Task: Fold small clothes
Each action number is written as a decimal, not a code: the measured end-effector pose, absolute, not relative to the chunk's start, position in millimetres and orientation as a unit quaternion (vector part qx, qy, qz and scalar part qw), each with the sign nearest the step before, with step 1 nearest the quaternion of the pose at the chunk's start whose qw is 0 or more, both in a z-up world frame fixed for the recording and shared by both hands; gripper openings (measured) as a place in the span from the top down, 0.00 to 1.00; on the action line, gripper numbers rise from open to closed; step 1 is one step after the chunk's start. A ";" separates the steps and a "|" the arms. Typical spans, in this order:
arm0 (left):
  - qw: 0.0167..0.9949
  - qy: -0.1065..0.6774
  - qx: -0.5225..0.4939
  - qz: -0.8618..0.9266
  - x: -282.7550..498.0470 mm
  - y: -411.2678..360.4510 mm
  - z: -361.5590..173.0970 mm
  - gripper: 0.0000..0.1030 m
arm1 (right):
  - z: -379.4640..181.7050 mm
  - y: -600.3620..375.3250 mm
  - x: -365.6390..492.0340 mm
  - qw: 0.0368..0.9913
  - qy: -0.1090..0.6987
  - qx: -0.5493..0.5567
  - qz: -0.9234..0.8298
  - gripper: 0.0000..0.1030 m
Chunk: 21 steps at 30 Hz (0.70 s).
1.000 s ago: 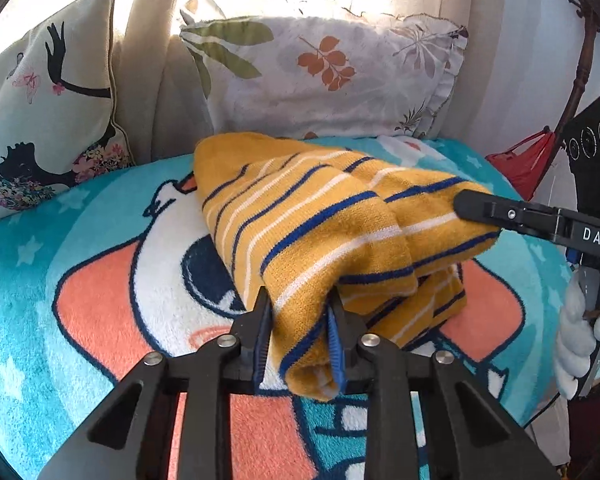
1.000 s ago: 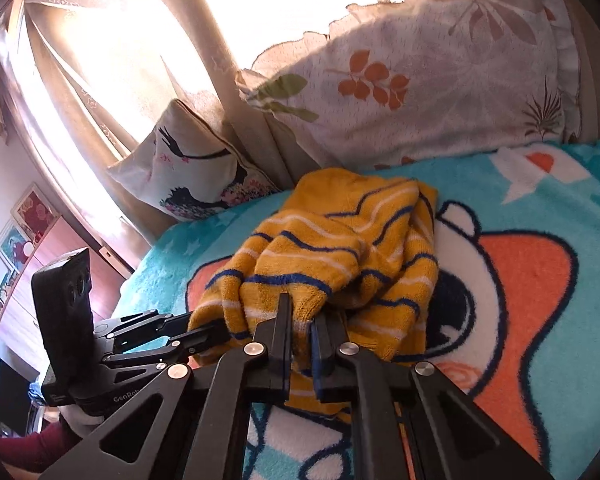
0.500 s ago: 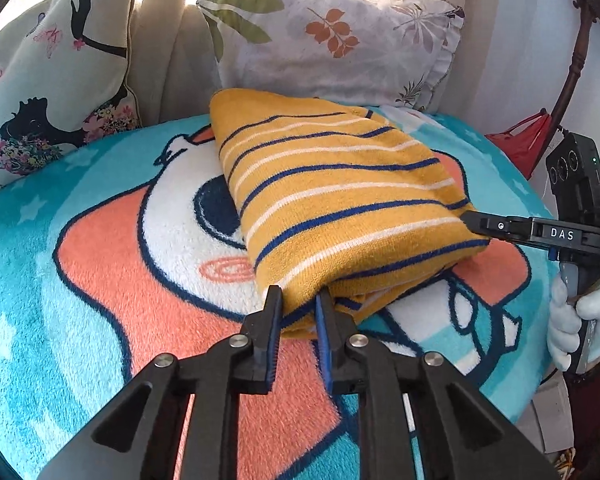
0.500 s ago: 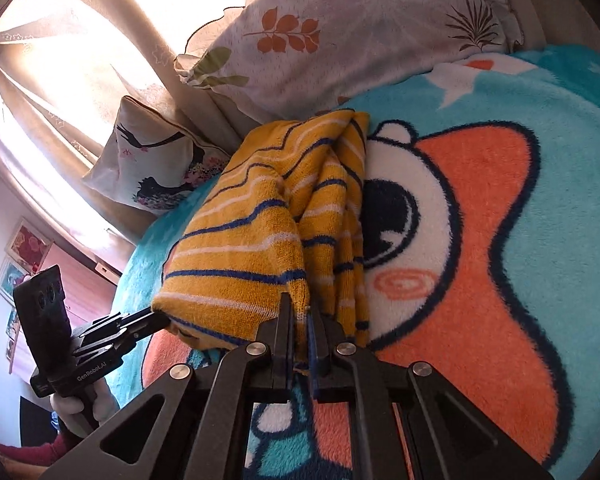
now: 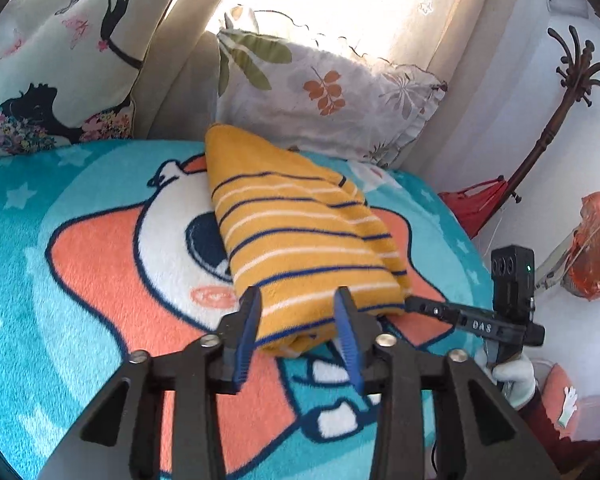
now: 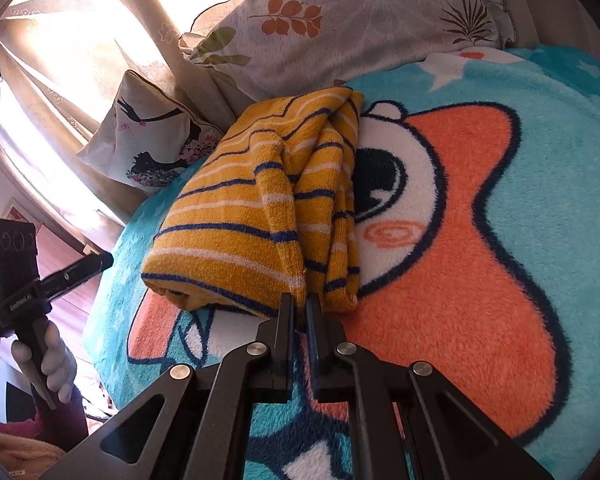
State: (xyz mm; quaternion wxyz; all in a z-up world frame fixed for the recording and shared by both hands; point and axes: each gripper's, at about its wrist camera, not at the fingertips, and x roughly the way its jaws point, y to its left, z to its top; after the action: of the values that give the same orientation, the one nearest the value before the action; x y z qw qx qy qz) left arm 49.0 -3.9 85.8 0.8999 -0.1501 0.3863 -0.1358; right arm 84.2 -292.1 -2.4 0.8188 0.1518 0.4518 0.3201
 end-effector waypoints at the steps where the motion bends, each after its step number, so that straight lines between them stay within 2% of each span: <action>1: 0.902 0.380 -0.149 -0.137 57.9 -8.6 85.9 0.58 | 2.0 -291.9 84.0 0.823 0.448 0.148 0.317 0.92; 6: 0.874 0.433 -0.159 -0.151 95.1 -36.6 45.9 0.58 | 31.1 -295.7 87.1 0.844 0.420 0.145 0.302 0.88; 8: 0.882 0.426 -0.147 -0.138 91.3 -46.2 36.8 0.58 | 46.2 -299.6 96.2 0.857 0.404 0.147 0.283 0.73; 9: 0.889 0.419 -0.132 -0.131 87.9 -51.3 37.1 0.58 | 54.1 -300.0 104.4 0.864 0.394 0.149 0.276 0.58; 10: 0.892 0.417 -0.122 -0.127 86.3 -54.8 37.3 0.58 | 60.5 -298.8 112.6 0.867 0.387 0.149 0.276 0.50; 12: 0.893 0.416 -0.122 -0.124 85.0 -55.8 36.8 0.58 | 67.6 -288.4 136.2 0.870 0.381 0.143 0.277 0.48; 17: 0.887 0.419 -0.148 -0.129 85.5 -47.7 36.2 0.58 | 46.8 -239.2 204.9 0.855 0.438 0.097 0.259 0.48; 18: 0.886 0.419 -0.150 -0.129 85.3 -47.1 36.1 0.58 | 37.5 -231.4 215.1 0.841 0.458 0.099 0.271 0.56; 19: 0.886 0.420 -0.149 -0.127 85.1 -47.2 36.3 0.58 | 29.9 -226.2 222.0 0.826 0.474 0.108 0.285 0.88; 21: 0.886 0.421 -0.146 -0.128 84.9 -48.4 36.3 0.58 | 29.6 -225.8 223.7 0.829 0.469 0.108 0.284 0.89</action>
State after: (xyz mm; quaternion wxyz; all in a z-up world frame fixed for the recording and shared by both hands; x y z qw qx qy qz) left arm 84.9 -48.4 36.3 0.8860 -0.1463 0.4209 -0.1280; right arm 223.7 -225.8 29.6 0.8295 0.1081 0.4688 0.2837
